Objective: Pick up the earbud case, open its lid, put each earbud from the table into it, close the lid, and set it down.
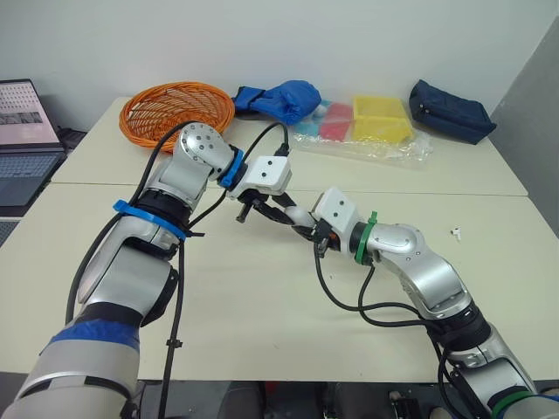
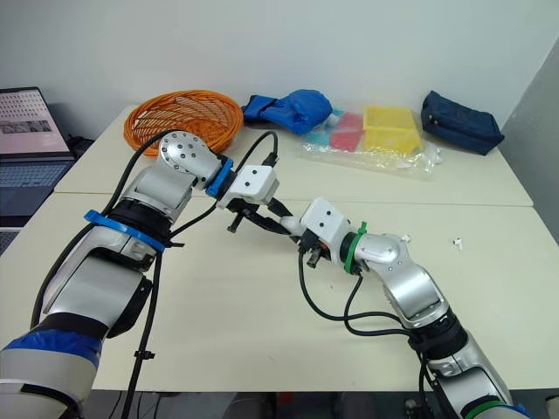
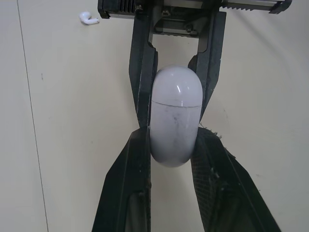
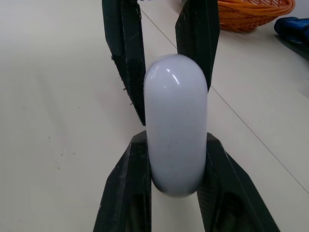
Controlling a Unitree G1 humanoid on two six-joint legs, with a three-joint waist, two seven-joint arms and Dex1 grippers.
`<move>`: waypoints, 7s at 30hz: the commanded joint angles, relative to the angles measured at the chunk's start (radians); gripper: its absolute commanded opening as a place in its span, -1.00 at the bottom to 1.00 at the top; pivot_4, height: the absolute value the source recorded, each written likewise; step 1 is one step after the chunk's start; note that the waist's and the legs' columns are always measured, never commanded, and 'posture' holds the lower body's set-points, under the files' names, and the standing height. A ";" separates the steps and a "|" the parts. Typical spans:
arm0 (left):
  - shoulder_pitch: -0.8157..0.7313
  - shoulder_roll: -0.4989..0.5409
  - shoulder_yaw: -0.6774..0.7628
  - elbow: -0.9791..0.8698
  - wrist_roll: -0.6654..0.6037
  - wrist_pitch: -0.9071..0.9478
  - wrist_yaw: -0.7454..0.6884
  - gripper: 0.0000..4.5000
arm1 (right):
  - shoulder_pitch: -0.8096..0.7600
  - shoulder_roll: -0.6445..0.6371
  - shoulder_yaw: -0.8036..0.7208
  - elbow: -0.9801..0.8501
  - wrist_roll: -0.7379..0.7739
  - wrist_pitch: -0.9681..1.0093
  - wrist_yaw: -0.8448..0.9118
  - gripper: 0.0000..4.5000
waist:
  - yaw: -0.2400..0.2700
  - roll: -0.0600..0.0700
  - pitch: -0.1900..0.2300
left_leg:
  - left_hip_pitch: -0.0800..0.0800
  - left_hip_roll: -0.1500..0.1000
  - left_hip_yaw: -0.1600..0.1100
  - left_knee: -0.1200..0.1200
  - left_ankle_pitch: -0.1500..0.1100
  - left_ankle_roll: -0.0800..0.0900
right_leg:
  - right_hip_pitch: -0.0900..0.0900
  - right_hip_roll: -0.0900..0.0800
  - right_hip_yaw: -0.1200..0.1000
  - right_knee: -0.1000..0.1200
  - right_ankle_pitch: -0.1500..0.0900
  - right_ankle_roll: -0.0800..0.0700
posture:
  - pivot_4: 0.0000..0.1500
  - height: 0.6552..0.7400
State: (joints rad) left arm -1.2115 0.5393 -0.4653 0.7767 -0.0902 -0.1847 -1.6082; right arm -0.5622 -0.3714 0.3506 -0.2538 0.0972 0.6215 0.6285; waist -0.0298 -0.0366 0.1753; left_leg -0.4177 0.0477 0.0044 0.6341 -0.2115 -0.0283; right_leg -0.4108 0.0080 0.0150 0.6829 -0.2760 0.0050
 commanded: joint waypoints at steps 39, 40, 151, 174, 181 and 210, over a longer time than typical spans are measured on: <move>0.732 -0.258 0.456 -0.620 -0.354 0.273 0.409 -0.65 | -0.102 -0.345 -0.245 -0.065 0.355 0.017 0.390 0.98 | 0.001 0.001 0.000 | 0.005 0.000 0.000 0.012 0.002 0.003 | 0.004 -0.001 0.003 0.013 0.000 0.002 | 1.00 1.00; 0.736 -0.261 0.452 -0.630 -0.350 0.265 0.413 -0.65 | -0.120 -0.342 -0.233 -0.047 0.343 0.006 0.394 0.98 | 0.001 0.001 0.000 | 0.005 0.000 0.000 0.012 0.002 0.003 | 0.004 -0.001 0.003 0.012 0.000 0.002 | 1.00 1.00; 0.696 -0.262 0.479 -0.745 -0.287 0.233 0.816 -0.65 | 0.167 0.339 -0.636 0.291 0.085 -0.012 -0.804 0.31 | 0.002 0.005 0.002 | 0.001 0.001 0.000 0.005 0.002 0.003 | 0.004 0.000 0.003 -0.002 0.002 0.005 | 1.00 1.00; 0.758 -0.241 0.478 -0.683 -0.290 0.152 0.724 -0.65 | 0.216 -0.198 -0.371 0.015 0.278 0.022 0.079 -0.81 | 0.001 0.010 0.005 | 0.000 0.000 0.002 0.004 0.001 0.003 | 0.004 -0.001 0.003 -0.004 0.002 0.005 | 1.00 1.00; 0.784 -0.244 0.474 -0.661 -0.288 0.115 0.700 -0.65 | 0.330 -0.486 -0.319 0.018 0.275 -0.125 0.425 -0.81 | 0.006 0.009 0.006 | 0.000 -0.001 0.000 0.002 0.001 0.003 | 0.004 -0.001 0.002 -0.006 0.002 0.005 | 1.00 1.00; 0.878 -0.230 0.468 -0.779 -0.306 0.165 0.727 -0.65 | 0.651 -0.899 -0.434 0.268 -0.091 -0.445 0.522 -0.81 | 0.003 0.009 0.006 | 0.003 -0.001 0.005 0.007 0.002 0.003 | 0.005 -0.002 0.003 -0.003 0.004 0.008 | 1.00 1.00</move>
State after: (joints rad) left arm -0.3300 0.3113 0.0041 0.0607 -0.3796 -0.0227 -0.8903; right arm 0.0898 -1.2457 -0.0856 0.0050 0.0402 0.1836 1.1526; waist -0.0264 -0.0279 0.1815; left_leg -0.4147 0.0465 0.0091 0.6416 -0.2099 -0.0257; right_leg -0.4054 0.0057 0.0176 0.6794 -0.2723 0.0129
